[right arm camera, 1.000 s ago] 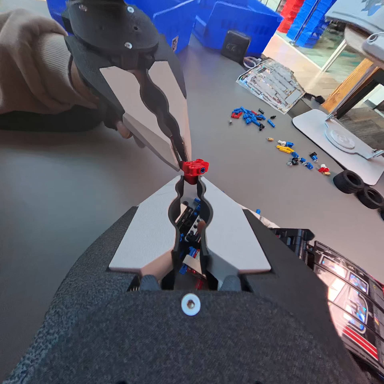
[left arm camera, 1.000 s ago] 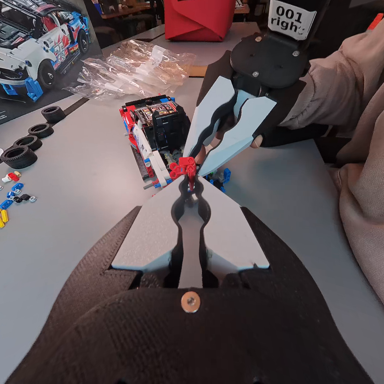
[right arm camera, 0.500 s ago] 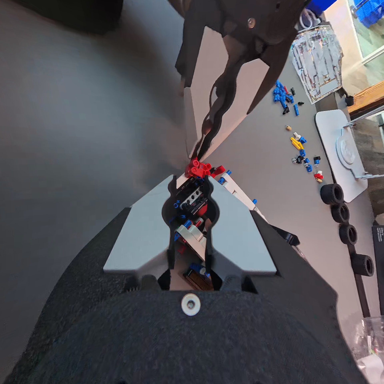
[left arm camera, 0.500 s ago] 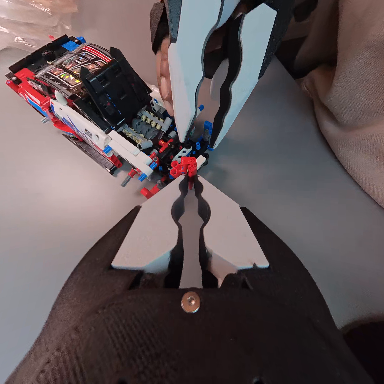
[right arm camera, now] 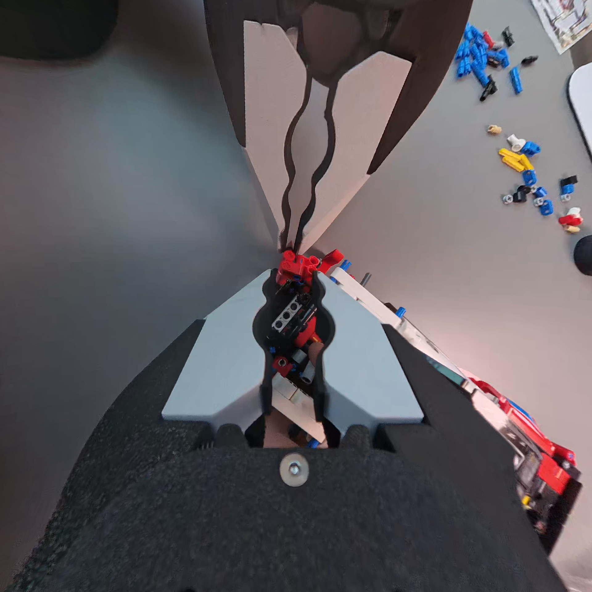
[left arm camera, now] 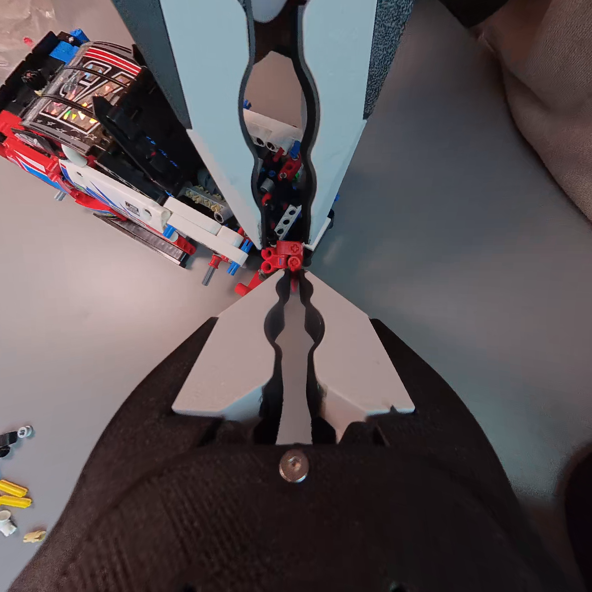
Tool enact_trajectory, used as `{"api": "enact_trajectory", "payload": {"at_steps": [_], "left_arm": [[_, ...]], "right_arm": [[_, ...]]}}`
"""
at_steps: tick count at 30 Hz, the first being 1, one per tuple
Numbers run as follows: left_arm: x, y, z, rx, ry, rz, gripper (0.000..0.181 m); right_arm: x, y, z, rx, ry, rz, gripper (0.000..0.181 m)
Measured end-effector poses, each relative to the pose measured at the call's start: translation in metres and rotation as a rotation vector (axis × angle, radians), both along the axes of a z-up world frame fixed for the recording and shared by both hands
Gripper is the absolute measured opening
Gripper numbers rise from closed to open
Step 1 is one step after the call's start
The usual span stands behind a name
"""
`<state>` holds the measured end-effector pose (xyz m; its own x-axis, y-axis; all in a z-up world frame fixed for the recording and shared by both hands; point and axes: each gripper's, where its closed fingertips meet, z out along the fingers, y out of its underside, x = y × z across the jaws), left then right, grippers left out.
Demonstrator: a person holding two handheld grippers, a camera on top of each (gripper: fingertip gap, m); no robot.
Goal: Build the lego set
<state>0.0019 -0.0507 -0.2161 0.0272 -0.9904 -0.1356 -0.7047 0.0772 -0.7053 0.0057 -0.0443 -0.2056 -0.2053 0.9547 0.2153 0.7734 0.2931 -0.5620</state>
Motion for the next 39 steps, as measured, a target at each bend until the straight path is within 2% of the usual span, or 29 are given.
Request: {"api": "enact_trajectory", "payload": {"at_steps": [9, 12, 17, 25, 29, 32, 33, 35, 39], "left_arm": [[-0.002, 0.004, 0.002, 0.043, 0.075, -0.047, 0.003], [-0.001, 0.005, 0.002, 0.058, 0.082, -0.046, 0.003], [0.001, 0.008, 0.01, 0.046, -0.026, 0.009, 0.002], [0.0, 0.007, 0.005, 0.004, -0.158, 0.121, 0.004], [0.001, 0.007, 0.006, -0.055, -0.237, 0.178, 0.013], [0.004, 0.009, 0.003, -0.051, -0.245, 0.204, 0.014], [0.004, 0.011, 0.002, -0.037, -0.24, 0.216, 0.013], [0.005, 0.014, 0.003, -0.016, -0.242, 0.234, 0.009], [0.006, 0.012, 0.002, 0.01, -0.231, 0.234, 0.009]], "right_arm": [[-0.002, 0.001, 0.003, -0.093, 0.023, -0.068, 0.022], [-0.002, 0.005, 0.001, -0.092, 0.013, -0.094, 0.015], [0.003, 0.004, -0.002, -0.088, 0.0, -0.112, 0.013], [0.007, 0.001, -0.002, -0.048, -0.011, -0.104, 0.012], [0.008, 0.002, -0.003, -0.037, -0.013, -0.105, 0.012], [0.008, 0.005, -0.003, 0.026, -0.014, -0.088, 0.012], [0.008, 0.009, -0.003, 0.074, -0.017, -0.077, 0.003], [0.009, 0.01, -0.005, 0.149, -0.03, -0.03, 0.0], [0.008, -0.003, -0.009, 0.127, -0.045, 0.022, 0.0]]}}
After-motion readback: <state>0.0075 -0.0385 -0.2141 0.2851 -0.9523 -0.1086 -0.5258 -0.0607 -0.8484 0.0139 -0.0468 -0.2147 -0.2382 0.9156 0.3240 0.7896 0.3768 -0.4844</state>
